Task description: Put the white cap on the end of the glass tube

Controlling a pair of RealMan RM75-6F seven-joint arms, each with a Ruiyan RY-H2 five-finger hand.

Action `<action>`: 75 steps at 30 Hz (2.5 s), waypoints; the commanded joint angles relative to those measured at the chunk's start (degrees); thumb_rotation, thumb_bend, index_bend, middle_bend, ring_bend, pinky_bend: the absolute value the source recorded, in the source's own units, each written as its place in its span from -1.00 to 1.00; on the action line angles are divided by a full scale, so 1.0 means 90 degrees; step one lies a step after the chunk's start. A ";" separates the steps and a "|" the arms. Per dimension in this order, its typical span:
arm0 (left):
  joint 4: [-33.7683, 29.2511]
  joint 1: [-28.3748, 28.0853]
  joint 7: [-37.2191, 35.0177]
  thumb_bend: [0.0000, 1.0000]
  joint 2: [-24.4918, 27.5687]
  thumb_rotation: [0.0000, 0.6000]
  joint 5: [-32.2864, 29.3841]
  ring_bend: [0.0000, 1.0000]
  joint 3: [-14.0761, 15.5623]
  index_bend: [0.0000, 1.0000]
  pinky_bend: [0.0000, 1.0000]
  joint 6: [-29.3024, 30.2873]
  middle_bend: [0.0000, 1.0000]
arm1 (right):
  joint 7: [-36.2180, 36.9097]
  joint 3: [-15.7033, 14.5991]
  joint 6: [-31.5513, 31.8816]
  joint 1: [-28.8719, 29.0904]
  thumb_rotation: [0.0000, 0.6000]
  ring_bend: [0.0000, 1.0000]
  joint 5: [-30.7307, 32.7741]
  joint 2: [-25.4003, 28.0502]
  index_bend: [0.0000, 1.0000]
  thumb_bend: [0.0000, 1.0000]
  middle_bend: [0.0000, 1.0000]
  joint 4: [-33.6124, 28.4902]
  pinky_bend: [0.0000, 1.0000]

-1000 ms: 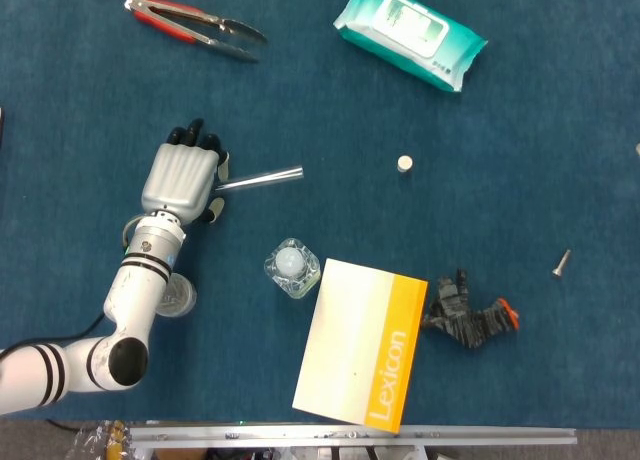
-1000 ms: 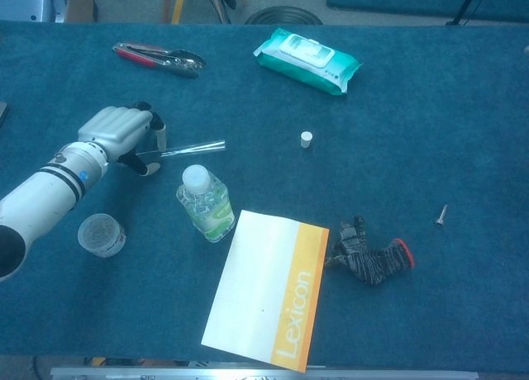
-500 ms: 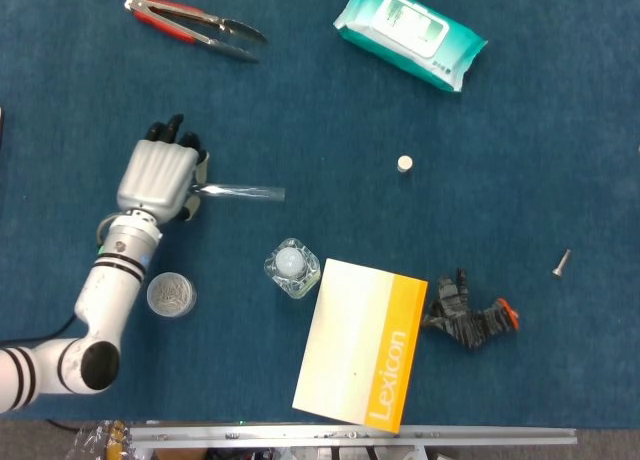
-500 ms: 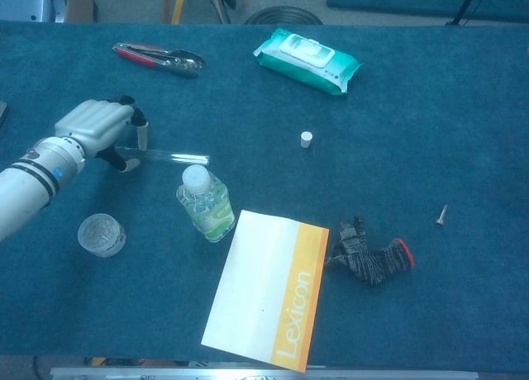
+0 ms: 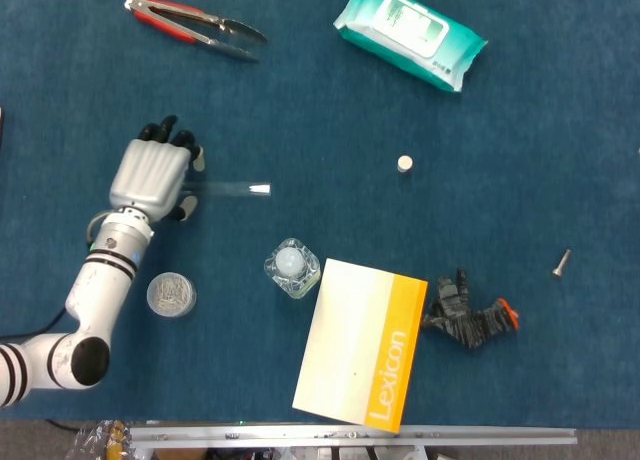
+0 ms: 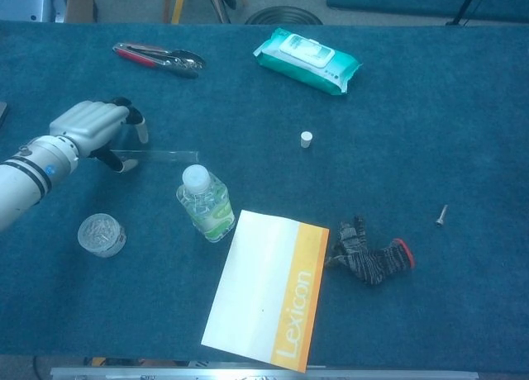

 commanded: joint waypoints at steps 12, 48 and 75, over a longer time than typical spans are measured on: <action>0.0084 -0.0071 0.0323 -0.44 -0.0269 0.87 -0.0241 -0.91 -0.0029 -0.14 -0.76 0.0148 -0.59 | 0.0206 -0.0010 0.0075 -0.0108 1.00 -0.74 -0.0049 0.0121 -0.62 -0.59 -0.53 0.0071 -0.37; 0.0137 0.0058 -0.0045 -0.35 -0.0311 1.00 -0.0129 -0.87 -0.0131 0.11 -0.76 0.0221 -0.43 | 0.0145 0.0014 0.0076 -0.0125 1.00 -0.74 -0.0039 0.0170 -0.62 -0.60 -0.53 -0.0011 -0.37; -0.1606 0.0900 -0.1981 -0.34 0.1582 1.00 0.0993 -0.85 -0.0258 0.17 -0.76 0.0784 -0.39 | -0.1263 0.0005 -0.1144 0.1031 1.00 -0.74 0.0210 -0.1161 -0.32 -0.59 -0.51 0.0719 -0.37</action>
